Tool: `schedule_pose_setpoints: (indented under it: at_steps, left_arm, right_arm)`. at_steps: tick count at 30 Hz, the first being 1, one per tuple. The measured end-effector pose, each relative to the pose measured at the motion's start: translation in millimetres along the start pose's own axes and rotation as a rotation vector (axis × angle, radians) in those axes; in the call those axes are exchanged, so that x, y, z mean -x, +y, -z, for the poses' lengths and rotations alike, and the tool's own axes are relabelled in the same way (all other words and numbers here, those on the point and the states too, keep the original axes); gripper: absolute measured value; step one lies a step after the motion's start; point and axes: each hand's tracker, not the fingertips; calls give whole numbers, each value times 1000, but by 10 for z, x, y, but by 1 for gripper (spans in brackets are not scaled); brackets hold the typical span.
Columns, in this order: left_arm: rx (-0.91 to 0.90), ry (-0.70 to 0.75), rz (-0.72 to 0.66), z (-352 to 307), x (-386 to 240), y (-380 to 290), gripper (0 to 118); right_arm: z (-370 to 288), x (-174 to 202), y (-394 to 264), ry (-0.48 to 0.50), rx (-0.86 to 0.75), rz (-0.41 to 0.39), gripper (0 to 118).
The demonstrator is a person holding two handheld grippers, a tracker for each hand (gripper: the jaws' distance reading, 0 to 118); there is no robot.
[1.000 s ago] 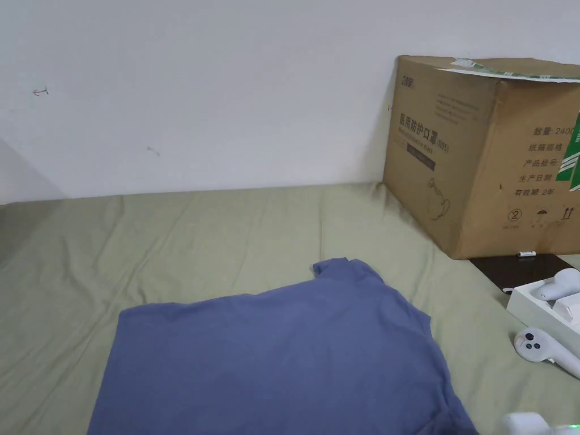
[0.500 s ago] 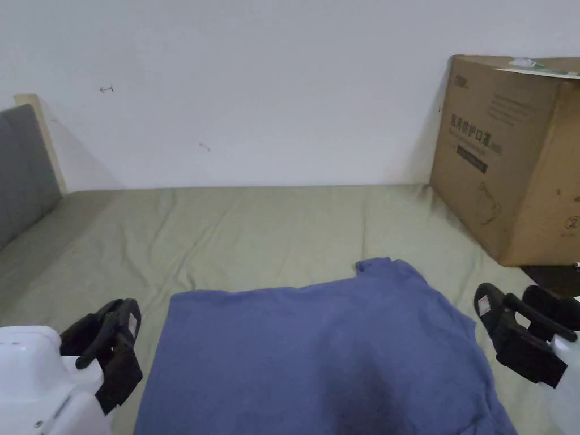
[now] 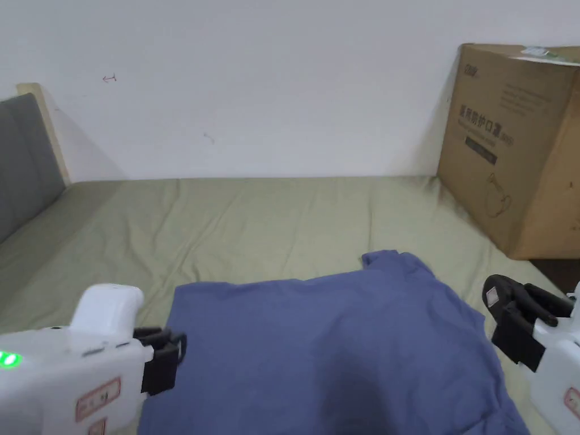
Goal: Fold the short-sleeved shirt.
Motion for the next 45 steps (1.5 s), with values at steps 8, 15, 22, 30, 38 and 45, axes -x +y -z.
schedule_pose_setpoints:
  at_steps: [8, 15, 22, 30, 38, 45]
  left_arm:
    - [253, 69, -200, 932, 780, -830, 109]
    - [322, 182, -259, 1586, 907, -1155, 108]
    - [218, 311, -61, 1570, 534, -1347, 73]
    - [178, 260, 24, 1295, 233, -1228, 7]
    - [113, 164, -66, 1022, 197, -969, 7]
    - [161, 195, -68, 1067, 236, -1018, 7]
  right_arm:
    - [126, -194, -377, -6, 212, 62, 0]
    - [267, -326, -536, -18, 319, 144, 0]
    - [279, -534, -631, -58, 388, 132, 0]
    - [266, -1216, -694, -130, 549, 213, 0]
    - [797, -1636, -1396, -224, 1005, 138, 102]
    - [785, -1583, -1546, -180, 1030, 112, 29]
